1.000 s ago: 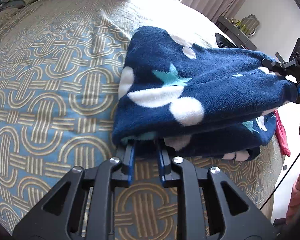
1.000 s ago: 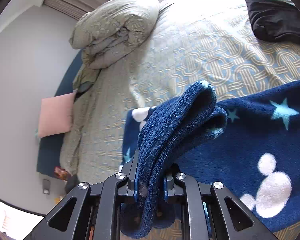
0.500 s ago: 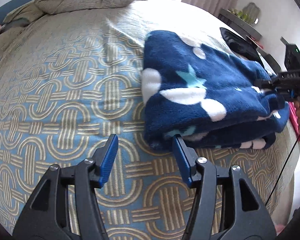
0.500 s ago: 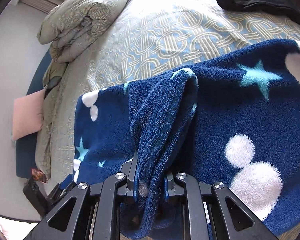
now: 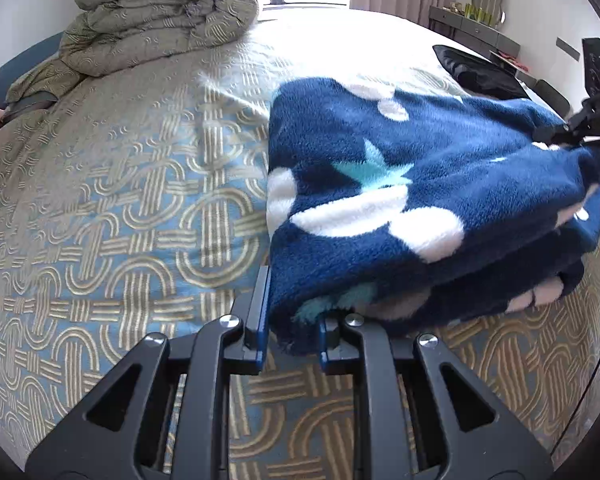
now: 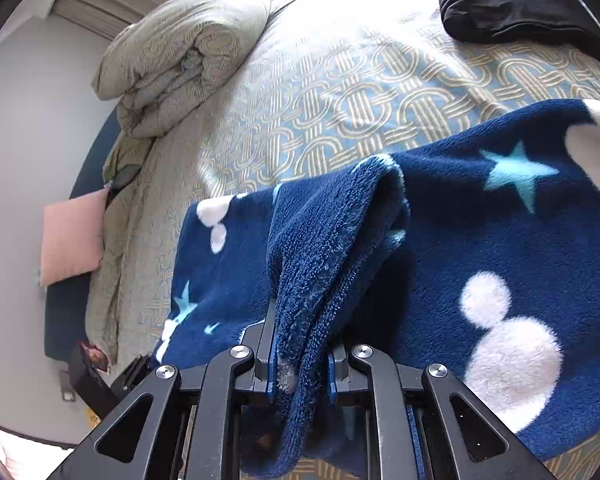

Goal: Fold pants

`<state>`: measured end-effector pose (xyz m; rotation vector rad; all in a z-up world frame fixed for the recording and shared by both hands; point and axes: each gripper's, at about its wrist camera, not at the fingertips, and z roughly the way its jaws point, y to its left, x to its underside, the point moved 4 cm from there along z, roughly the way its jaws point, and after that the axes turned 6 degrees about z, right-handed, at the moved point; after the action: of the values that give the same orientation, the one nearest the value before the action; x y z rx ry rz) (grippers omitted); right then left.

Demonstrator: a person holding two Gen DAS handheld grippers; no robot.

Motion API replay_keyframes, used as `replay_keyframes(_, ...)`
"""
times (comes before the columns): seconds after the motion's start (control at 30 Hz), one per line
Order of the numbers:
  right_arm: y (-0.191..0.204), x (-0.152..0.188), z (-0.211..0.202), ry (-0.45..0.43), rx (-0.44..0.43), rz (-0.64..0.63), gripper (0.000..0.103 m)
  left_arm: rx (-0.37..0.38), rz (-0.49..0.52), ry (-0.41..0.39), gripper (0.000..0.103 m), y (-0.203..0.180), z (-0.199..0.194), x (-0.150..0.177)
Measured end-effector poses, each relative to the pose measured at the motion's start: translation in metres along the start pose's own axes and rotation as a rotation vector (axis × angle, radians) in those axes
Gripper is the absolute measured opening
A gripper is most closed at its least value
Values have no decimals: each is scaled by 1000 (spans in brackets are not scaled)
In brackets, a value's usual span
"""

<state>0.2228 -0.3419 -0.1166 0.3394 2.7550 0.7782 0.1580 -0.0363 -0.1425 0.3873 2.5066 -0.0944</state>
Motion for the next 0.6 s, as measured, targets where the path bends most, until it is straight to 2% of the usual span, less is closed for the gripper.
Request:
replay_keyframes(0.07,-17,-3,12,34,28,55,17,11,-14,20,21,1,7,9)
replay_keyframes(0.17,-36,2,39,86,69,68,17,-41,16,-1,21,-7,2,8)
replay_keyframes(0.27,-34,4,33,59,68,21,21,-53,45,7,23,-9,1,7)
replay_keyframes(0.3,-32,4,30,58,77,3,26,-42,40,15,24,-9,0,7)
replay_keyframes(0.4,-31,2,19,39,128,-34,32,-10,6,28,26,-7,-9,10)
replay_keyframes(0.5,-34,1,-1,-33,196,-43,33,35,-16,36,26,-6,-25,13)
replay_keyframes(0.6,-30,5,-20,-91,185,-44,33,65,-26,3,26,-6,-45,2)
